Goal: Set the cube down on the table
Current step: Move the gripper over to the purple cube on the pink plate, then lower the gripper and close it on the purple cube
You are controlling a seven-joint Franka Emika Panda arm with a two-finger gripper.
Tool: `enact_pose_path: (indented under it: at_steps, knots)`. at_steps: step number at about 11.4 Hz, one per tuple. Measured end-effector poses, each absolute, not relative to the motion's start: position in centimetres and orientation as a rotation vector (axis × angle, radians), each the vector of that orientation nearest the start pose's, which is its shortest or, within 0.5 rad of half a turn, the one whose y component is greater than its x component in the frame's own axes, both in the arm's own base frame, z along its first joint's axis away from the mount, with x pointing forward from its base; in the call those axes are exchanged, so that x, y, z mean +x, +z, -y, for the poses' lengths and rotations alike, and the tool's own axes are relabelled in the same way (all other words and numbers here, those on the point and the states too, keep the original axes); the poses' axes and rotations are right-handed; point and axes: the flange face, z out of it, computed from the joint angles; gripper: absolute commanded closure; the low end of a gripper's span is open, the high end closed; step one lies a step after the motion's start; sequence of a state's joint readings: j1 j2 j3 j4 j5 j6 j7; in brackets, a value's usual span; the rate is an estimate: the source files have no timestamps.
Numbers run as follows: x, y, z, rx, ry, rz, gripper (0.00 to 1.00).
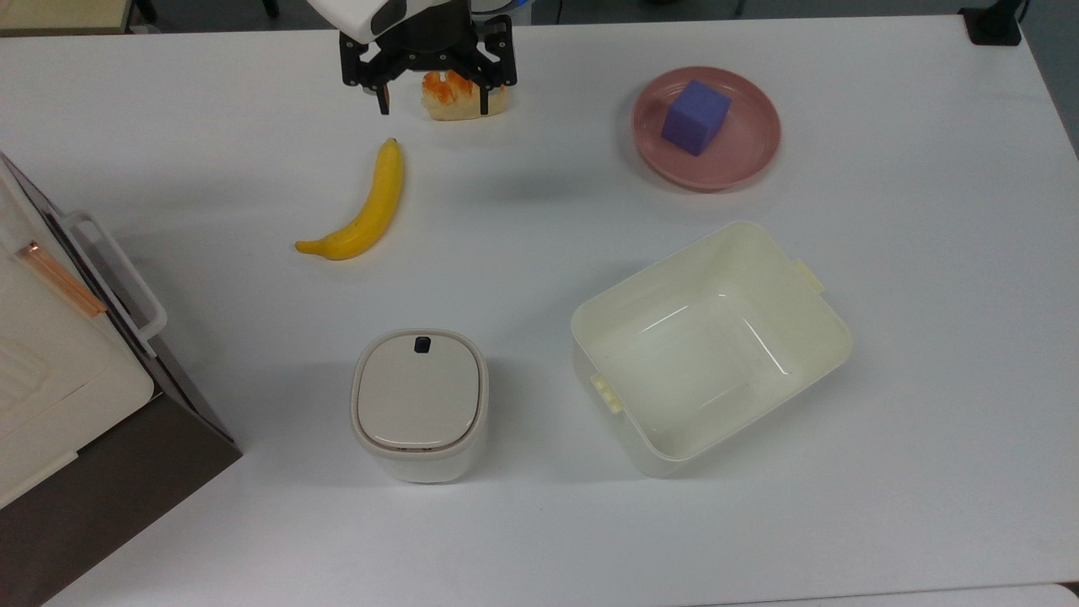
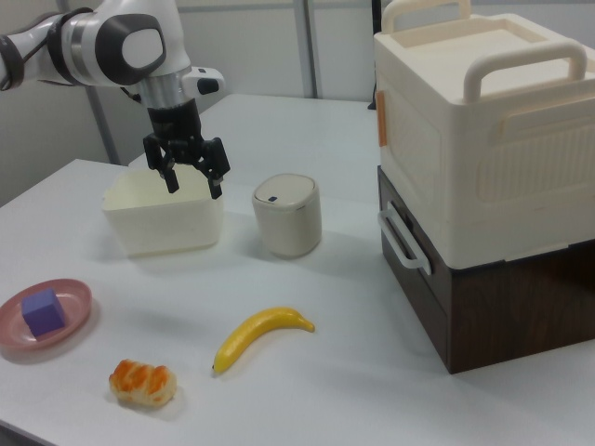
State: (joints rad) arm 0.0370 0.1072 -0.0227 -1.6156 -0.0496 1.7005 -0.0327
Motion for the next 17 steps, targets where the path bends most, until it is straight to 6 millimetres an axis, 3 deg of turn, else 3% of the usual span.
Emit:
enact_pose_path:
  at_steps: [8, 10, 13, 17]
  knots:
    - [59.6, 54.1, -0.2, -3.188, 0.061, 0.143, 0.0]
    - [59.3, 52.7, -1.2, -3.184, 0.107, 0.172, 0.0]
    - [58.0, 49.3, -6.9, -3.16, 0.219, 0.292, 0.0]
    - [53.4, 43.7, -18.5, -3.112, 0.372, 0.565, 0.0]
